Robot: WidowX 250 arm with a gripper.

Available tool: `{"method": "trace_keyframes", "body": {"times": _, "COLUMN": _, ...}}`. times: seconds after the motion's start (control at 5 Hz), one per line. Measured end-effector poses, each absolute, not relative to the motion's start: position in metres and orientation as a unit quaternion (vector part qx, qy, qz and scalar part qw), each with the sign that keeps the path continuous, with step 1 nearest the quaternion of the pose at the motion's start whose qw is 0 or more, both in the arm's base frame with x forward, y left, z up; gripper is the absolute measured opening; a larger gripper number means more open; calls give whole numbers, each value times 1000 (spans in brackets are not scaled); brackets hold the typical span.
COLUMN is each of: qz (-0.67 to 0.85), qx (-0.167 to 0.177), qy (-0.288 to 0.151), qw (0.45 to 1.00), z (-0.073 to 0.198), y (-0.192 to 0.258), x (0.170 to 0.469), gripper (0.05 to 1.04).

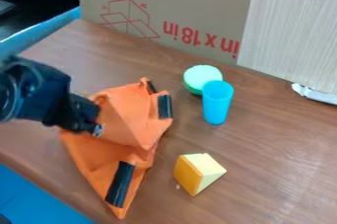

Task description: Fold the cloth from top left to bottom right

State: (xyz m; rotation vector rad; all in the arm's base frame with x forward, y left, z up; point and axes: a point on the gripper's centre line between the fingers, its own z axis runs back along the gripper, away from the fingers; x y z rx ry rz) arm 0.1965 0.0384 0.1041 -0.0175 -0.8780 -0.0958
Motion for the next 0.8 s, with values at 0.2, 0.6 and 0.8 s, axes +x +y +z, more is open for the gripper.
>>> {"method": "trace_keyframes", "body": {"times": 0.2, "qz": -58, "qx": 3, "qy": -427, "qw": 902, "z": 91, "y": 36, "x": 185, "gripper": 50}}
{"method": "trace_keyframes", "body": {"times": 0.6, "qz": -82, "qx": 28, "qy": -431, "qw": 898, "z": 69, "y": 33, "x": 173, "gripper": 185}}
{"method": "trace_keyframes", "body": {"times": 0.8, "qz": -90, "qx": 57, "qy": -435, "qw": 894, "z": 61, "y": 35, "x": 168, "gripper": 420}}
